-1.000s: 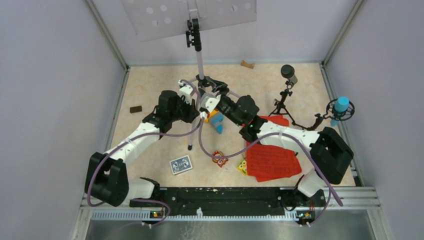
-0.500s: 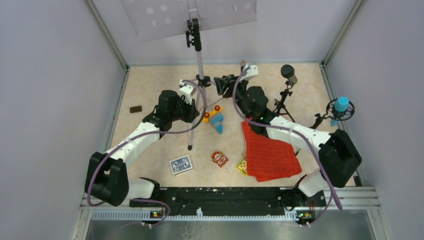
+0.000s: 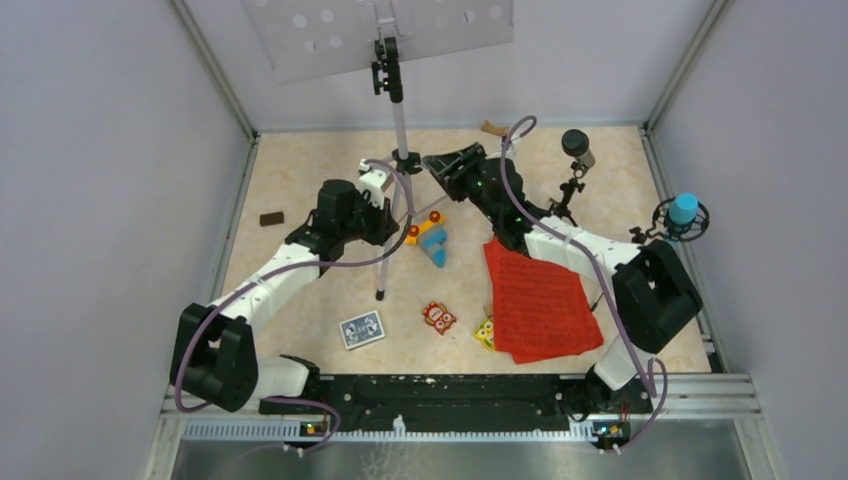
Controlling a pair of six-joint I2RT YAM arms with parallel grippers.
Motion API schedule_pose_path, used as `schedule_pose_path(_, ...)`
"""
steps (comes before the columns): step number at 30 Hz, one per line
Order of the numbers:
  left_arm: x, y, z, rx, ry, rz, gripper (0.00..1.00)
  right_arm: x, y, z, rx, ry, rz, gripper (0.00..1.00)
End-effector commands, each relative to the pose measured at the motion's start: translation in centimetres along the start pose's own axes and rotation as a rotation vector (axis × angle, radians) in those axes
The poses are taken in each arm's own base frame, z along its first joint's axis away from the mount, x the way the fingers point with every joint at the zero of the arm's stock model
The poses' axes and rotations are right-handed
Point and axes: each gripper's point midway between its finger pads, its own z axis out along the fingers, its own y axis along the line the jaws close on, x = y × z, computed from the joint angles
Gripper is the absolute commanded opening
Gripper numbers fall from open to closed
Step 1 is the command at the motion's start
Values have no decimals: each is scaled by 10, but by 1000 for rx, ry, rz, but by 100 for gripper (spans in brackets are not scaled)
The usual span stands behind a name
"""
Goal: Pack up the instrument practice props
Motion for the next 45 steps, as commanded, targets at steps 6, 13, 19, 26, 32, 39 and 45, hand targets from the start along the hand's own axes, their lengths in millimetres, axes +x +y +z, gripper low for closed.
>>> schedule_pose_path(6, 4, -12, 2, 54, 32, 18, 0, 15, 21, 13, -87, 77, 262, 46)
schedule_pose_path(13, 3, -12, 1, 62, 31, 41, 0, 20, 25, 14, -117, 106, 287, 46)
schedule_pose_path(19, 4, -14, 2, 75, 35, 43, 0, 27, 21, 15, -121, 135, 300, 38)
schedule_pose_path(26, 5, -14, 2, 76, 37, 45, 0, 29, 18, 16, -115, 137, 300, 37)
schedule_pose_path(32, 6, -14, 3, 80, 40, 48, 0, 35, 20, 17, -117, 171, 290, 24)
schedule_pose_path(39, 7, -15, 4, 85, 45, 47, 0, 33, 19, 14, -122, 161, 249, 0)
schedule_pose_path(45, 7, -15, 4, 86, 45, 50, 0, 27, 37, 13, -244, 114, 7, 0)
